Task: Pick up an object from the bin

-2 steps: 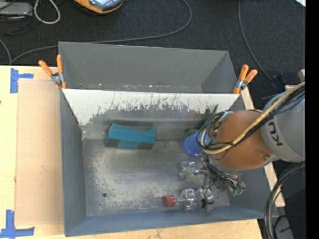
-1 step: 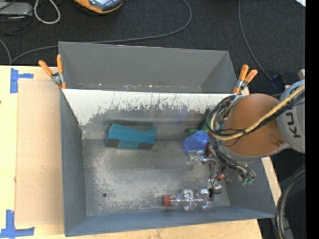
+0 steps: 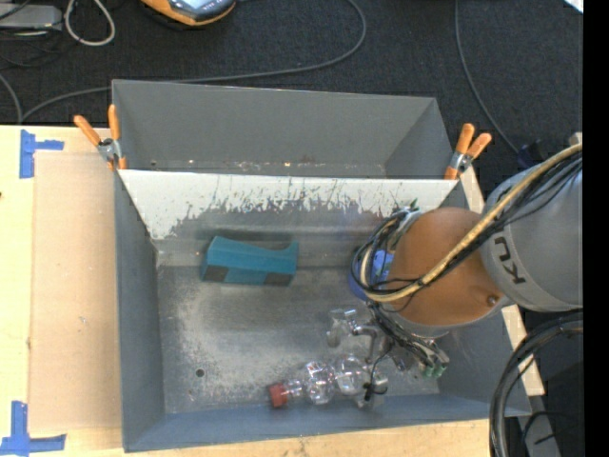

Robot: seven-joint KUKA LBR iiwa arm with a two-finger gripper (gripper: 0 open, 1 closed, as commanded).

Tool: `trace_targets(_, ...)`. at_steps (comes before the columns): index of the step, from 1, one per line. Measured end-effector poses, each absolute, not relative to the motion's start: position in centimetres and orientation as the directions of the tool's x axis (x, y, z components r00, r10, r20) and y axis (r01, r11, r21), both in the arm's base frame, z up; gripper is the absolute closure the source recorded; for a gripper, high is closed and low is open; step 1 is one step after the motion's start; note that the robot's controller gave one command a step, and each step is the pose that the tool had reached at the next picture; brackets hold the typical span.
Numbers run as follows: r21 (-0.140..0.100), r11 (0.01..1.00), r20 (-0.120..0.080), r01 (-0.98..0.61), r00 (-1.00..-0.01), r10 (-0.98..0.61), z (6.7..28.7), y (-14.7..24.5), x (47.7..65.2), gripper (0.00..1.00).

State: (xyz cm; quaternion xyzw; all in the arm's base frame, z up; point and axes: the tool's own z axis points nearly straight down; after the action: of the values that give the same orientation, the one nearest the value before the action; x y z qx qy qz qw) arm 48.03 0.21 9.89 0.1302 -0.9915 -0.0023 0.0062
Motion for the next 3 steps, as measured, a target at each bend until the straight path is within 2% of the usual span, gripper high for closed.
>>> trace_targets(1,-0.005,0.949,-0.014,-0.314,-0.949,-0.315,7.1,-2.1,48.2,0.0)
trace_targets(2,0.003,0.934,-0.002,-0.358,-0.934,-0.358,7.1,-0.7,47.2,1.0)
trace_targets(3,0.003,0.934,-0.002,-0.358,-0.934,-0.358,7.1,-0.7,47.2,1.0)
